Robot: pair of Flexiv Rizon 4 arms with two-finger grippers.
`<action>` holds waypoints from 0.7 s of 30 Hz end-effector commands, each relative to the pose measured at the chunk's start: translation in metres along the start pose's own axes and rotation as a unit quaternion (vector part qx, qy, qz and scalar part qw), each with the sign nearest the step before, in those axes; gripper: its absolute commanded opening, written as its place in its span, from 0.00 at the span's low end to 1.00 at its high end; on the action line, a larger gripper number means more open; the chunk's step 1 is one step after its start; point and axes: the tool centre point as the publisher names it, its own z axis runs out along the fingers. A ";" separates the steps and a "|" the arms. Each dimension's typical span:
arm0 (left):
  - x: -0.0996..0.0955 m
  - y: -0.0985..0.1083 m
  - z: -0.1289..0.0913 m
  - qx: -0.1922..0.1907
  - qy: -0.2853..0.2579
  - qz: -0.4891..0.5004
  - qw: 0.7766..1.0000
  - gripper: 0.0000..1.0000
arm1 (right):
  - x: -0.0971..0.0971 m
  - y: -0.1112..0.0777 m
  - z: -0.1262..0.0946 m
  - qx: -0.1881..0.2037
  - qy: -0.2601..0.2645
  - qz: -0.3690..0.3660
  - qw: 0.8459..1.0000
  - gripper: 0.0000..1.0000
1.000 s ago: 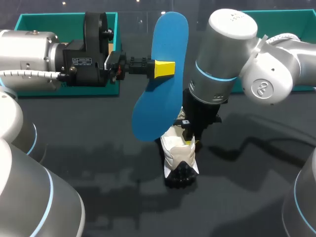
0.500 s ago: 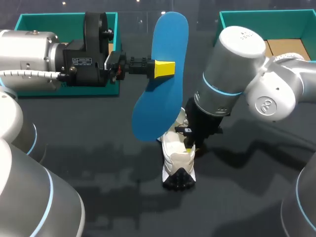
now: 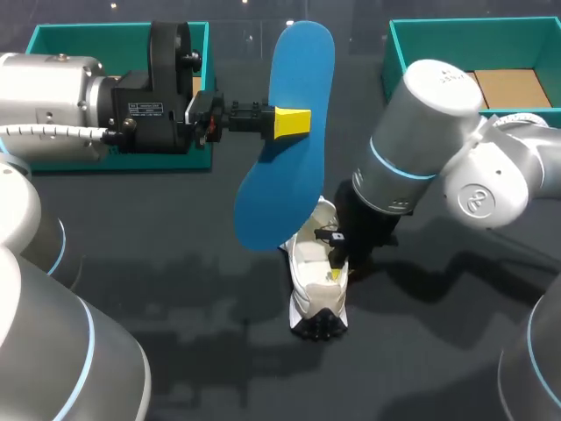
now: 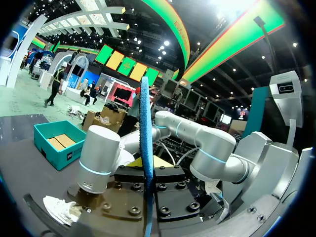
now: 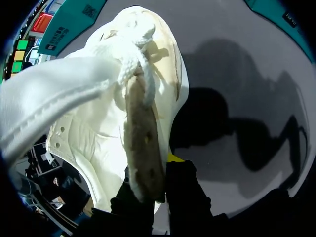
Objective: Take the shoe out of the shoebox, open the shoe tongue, remove and reinsert the insole, then place the shoe into the shoebox
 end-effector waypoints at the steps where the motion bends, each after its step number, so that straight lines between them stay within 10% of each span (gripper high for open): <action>1: 0.000 0.001 0.001 0.001 0.000 0.000 1.000 0.00 | -0.001 -0.004 0.005 -0.004 0.001 0.003 1.000 0.00; 6: 0.000 0.001 0.001 0.001 0.000 0.000 1.000 0.00 | 0.000 -0.006 0.007 -0.002 0.005 0.008 1.000 0.05; 9: 0.000 0.001 0.001 0.001 0.000 0.000 1.000 0.00 | 0.001 -0.007 0.002 -0.010 0.010 0.009 1.000 1.00; 21: 0.000 0.001 0.001 0.001 0.000 0.000 1.000 0.00 | -0.008 -0.017 -0.068 -0.042 0.091 0.010 0.995 1.00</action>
